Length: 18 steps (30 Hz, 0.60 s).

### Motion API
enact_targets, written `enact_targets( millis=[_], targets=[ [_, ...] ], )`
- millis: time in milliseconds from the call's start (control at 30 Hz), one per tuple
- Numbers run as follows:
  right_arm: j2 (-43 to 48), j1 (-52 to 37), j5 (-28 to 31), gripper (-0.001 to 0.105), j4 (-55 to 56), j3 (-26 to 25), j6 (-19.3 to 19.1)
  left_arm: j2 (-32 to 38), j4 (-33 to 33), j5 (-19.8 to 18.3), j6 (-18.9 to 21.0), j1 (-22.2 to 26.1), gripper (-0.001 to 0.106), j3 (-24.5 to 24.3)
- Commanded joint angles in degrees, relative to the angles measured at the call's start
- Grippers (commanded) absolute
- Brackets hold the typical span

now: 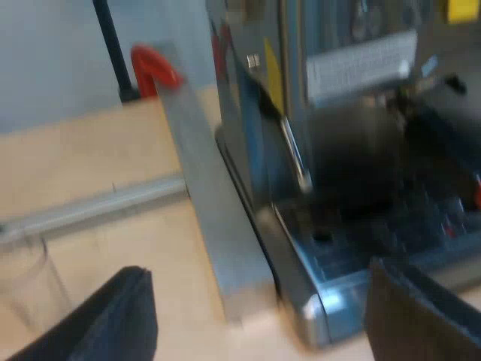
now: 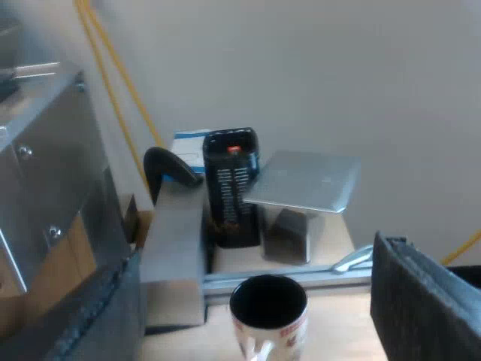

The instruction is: Put the handle in the coffee machine

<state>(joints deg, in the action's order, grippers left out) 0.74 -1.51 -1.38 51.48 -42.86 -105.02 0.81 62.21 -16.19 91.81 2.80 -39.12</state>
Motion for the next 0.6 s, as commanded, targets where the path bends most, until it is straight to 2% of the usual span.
enact_targets(
  millis=[33,133,167,300,433,600],
  targets=[
    [2.24,-0.3,-1.08,0.066,-1.14,2.48,-0.58,7.9,-5.42,0.61,0.96,0.07,0.062,3.18],
    [2.24,-0.3,-1.08,0.066,-1.14,5.93,-0.36,7.9,-5.61,0.61,0.96,0.07,0.062,4.53],
    [2.24,-0.3,-1.08,0.066,-1.14,6.99,-0.17,7.9,-5.64,0.61,0.96,0.07,0.062,6.34],
    [2.24,-0.3,-1.08,0.066,-1.14,8.5,-0.17,7.9,-5.64,0.61,0.96,0.07,0.062,8.55],
    [2.21,-0.3,-1.08,0.066,-0.86,14.53,-0.17,7.9,-5.64,0.61,0.96,0.07,0.062,10.03],
    [2.12,-0.3,-1.08,0.066,-0.42,16.84,-0.17,7.9,-6.34,0.61,0.96,0.07,0.062,10.8]
  ],
)
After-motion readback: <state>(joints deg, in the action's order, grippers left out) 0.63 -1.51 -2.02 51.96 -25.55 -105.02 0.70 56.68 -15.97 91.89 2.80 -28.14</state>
